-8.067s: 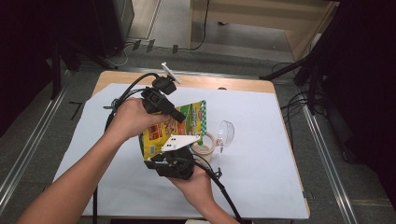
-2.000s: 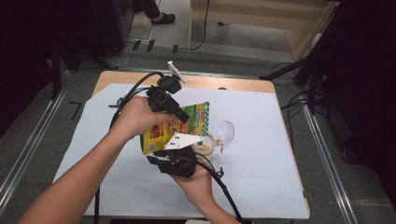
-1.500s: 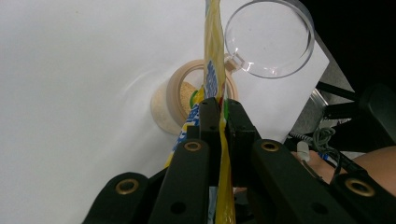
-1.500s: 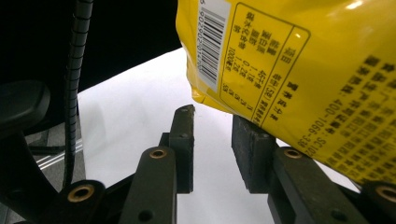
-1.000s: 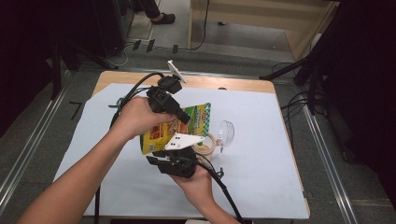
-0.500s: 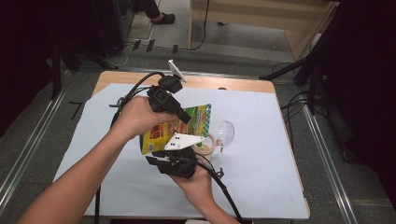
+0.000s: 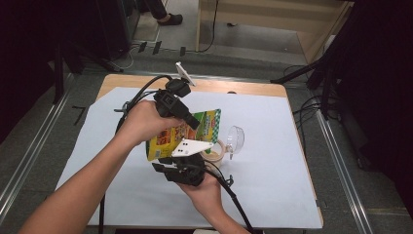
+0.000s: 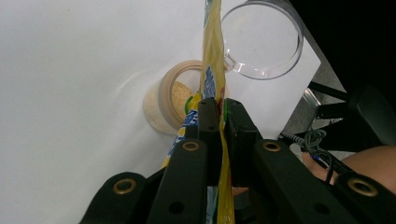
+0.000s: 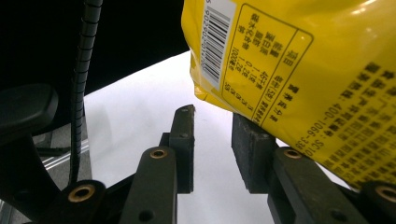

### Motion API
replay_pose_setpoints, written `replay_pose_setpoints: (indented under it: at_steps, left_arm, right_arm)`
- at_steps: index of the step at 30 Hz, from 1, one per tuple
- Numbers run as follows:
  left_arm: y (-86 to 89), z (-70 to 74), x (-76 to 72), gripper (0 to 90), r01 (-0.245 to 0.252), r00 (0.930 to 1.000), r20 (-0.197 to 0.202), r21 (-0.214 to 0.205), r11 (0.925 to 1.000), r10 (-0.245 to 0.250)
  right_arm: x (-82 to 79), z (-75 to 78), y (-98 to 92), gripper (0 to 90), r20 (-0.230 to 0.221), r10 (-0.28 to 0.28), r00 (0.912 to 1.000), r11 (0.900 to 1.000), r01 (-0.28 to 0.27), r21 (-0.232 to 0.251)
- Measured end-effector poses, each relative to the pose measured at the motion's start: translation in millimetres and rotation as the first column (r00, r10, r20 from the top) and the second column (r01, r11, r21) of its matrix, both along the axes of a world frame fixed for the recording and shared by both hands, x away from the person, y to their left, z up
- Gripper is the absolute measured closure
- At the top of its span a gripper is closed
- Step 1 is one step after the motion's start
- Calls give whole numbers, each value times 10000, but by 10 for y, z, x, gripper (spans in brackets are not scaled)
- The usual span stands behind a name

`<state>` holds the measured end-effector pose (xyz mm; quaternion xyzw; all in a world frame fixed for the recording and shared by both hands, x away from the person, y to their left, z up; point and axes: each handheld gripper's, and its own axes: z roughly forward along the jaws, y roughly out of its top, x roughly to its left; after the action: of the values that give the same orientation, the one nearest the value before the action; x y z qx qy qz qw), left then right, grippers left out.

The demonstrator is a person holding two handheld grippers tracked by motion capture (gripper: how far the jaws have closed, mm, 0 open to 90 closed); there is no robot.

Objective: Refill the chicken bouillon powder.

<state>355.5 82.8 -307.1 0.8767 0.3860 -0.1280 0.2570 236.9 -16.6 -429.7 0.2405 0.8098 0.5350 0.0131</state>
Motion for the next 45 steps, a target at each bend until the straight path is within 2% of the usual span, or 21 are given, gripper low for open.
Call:
replay_pose_setpoints:
  at_steps: [35, 45]
  left_arm:
    - [-33, 30, -9, 867, 117, 9999, 99, -111, 9999, -116]
    - [-27, 27, -2, 875, 129, 9999, 21, -176, 9998, -129]
  right_arm:
    - [-2, 20, -5, 719, 74, -45, 10000, 10000, 44, 51]
    - [10, 15, -6, 720, 157, -31, 9999, 10000, 30, 55]
